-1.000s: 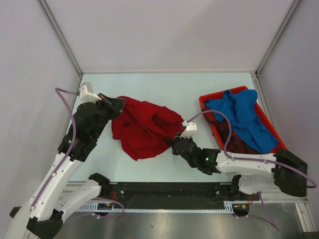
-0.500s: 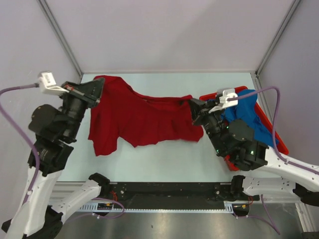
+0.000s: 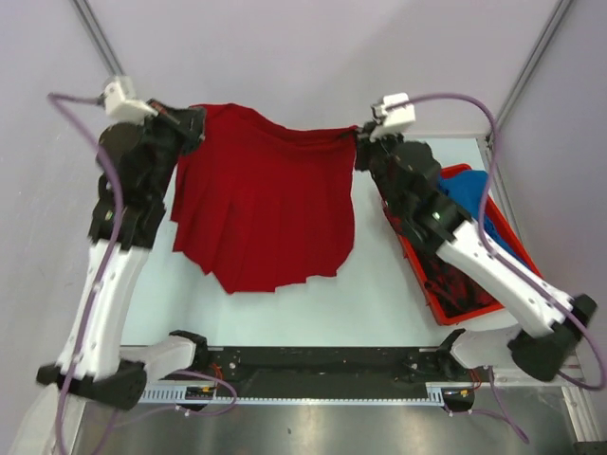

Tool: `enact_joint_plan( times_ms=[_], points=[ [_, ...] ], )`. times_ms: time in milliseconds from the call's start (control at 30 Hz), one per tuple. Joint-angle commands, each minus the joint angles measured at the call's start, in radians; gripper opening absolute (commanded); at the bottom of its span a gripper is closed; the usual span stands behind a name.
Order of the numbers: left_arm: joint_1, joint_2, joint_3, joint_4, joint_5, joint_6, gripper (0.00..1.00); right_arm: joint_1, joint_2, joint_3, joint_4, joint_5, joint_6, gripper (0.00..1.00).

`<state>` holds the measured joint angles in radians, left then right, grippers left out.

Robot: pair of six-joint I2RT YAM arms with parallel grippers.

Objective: Fold and stack the skirts
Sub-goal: Flatten out the skirt at the center of the board.

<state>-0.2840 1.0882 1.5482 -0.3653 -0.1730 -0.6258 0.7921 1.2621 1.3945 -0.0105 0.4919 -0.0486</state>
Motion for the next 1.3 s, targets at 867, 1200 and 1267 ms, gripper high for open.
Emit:
enact_joint_plan(
  times_ms=[867, 1200, 1267],
  points=[
    [0.244, -0.603, -1.117, 0.170, 0.333, -0.264, 1.00, 0.257, -0.006, -0.393, -0.483, 0.020, 0.436, 0.56],
    [0.243, -0.768, -1.034, 0.012, 0.160, -0.261, 1.00, 0.294, -0.101, -0.416, -0.407, -0.001, 0.497, 1.00],
    [0.243, -0.678, -1.036, 0.133, 0.298, -0.258, 1.00, 0.245, -0.066, -0.416, -0.347, -0.100, 0.506, 1.00]
  ],
)
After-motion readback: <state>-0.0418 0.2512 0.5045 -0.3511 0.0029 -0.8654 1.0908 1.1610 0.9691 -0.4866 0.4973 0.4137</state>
